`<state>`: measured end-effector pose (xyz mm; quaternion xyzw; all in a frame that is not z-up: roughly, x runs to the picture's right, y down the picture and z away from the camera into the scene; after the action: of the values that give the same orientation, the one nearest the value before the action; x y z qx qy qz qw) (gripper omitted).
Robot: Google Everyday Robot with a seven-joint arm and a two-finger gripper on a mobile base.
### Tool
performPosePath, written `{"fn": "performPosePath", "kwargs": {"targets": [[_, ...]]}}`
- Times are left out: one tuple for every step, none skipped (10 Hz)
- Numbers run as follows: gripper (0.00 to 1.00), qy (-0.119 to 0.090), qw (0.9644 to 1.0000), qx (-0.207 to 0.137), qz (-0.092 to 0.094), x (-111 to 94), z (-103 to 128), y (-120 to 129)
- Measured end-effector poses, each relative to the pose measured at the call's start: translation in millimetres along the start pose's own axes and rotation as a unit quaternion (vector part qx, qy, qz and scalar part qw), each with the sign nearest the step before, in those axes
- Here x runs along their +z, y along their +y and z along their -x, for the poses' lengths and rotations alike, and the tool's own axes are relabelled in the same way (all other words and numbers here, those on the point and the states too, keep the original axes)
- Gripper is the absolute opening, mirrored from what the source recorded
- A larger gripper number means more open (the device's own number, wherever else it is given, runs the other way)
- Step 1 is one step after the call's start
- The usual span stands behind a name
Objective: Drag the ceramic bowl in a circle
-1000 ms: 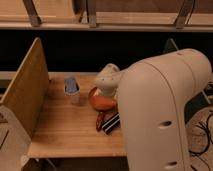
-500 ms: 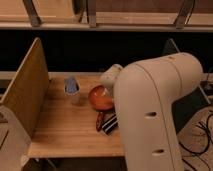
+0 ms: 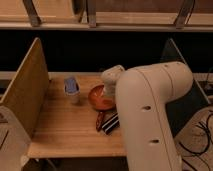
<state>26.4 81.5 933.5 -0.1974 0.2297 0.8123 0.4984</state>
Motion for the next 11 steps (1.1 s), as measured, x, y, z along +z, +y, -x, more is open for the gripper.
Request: {"fn": "performPosePath", "kwargs": {"targets": [[0.40, 0.007, 0.9999, -0.002, 0.008, 0, -1, 1], [0.32, 0.010, 0.9999, -0.002, 0.011, 0, -1, -1], [0.21, 0.015, 0.9998, -0.002, 0.013, 1, -1, -5], [0.12, 0.017, 0.9997, -0.001, 0.014, 1, -1, -9], [0.03, 0.018, 0.9997, -0.001, 0.015, 1, -1, -13], [0.00, 0.016, 0.9998, -0.001, 0.011, -1, 1, -19], [0.00, 0.007, 1.0000, -0.001, 0.000, -4, 8, -30], [0.00, -0.004, 0.9999, 0.004, -0.013, -8, 16, -43], [0.00, -0.019, 0.9993, 0.013, -0.030, -13, 29, -57], [0.00, -0.032, 0.9985, 0.018, -0.041, -17, 39, -64], [0.00, -0.049, 0.9972, 0.019, -0.053, -20, 53, -65]]}}
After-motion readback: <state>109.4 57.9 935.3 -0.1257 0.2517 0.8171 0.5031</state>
